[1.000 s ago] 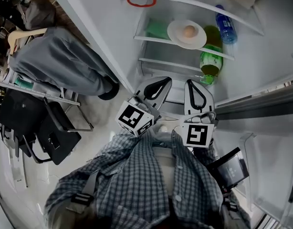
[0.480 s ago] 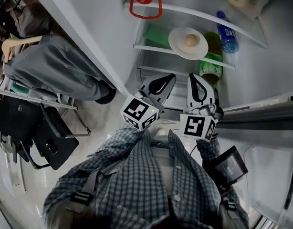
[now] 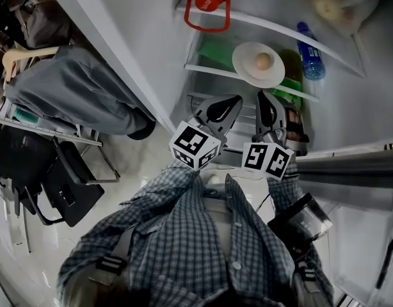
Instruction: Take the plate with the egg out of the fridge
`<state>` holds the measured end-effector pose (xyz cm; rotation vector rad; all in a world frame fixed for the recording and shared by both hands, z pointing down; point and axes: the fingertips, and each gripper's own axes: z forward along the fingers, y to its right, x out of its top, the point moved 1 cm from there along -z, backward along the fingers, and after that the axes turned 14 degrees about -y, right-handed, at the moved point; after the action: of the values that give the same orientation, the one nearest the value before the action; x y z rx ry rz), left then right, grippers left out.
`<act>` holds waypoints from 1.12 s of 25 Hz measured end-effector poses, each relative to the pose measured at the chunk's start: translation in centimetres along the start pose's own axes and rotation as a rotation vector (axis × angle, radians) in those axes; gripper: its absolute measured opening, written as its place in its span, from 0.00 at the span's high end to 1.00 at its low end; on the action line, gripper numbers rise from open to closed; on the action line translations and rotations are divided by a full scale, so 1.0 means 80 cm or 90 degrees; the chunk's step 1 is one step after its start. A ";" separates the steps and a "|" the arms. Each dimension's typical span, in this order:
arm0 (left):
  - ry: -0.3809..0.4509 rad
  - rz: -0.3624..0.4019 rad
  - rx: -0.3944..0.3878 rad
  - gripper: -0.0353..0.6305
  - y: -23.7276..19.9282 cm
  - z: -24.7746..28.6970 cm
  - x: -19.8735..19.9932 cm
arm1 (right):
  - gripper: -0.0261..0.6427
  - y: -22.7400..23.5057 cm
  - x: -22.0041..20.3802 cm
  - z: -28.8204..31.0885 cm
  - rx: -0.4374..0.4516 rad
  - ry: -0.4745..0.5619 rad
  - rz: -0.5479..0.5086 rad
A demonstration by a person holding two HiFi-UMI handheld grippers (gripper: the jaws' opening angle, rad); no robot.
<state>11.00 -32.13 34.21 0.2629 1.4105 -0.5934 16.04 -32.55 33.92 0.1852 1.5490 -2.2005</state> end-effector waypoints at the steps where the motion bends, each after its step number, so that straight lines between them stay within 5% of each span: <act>1: -0.001 -0.002 0.002 0.94 -0.002 0.000 -0.001 | 0.95 -0.001 0.000 0.004 -0.003 -0.008 -0.015; 4: -0.003 -0.010 0.011 0.94 -0.009 -0.003 -0.004 | 0.89 -0.002 0.000 0.015 -0.008 -0.024 -0.050; 19: 0.007 -0.029 0.031 0.94 -0.019 -0.011 -0.006 | 0.89 -0.003 -0.003 0.045 -0.064 -0.066 -0.169; 28: 0.007 -0.036 0.025 0.94 -0.019 -0.006 -0.005 | 0.92 -0.004 0.000 0.040 -0.070 -0.055 -0.157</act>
<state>9.77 -33.08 34.81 0.2582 1.4215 -0.6667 16.33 -35.41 35.36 -0.1412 1.7157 -2.2642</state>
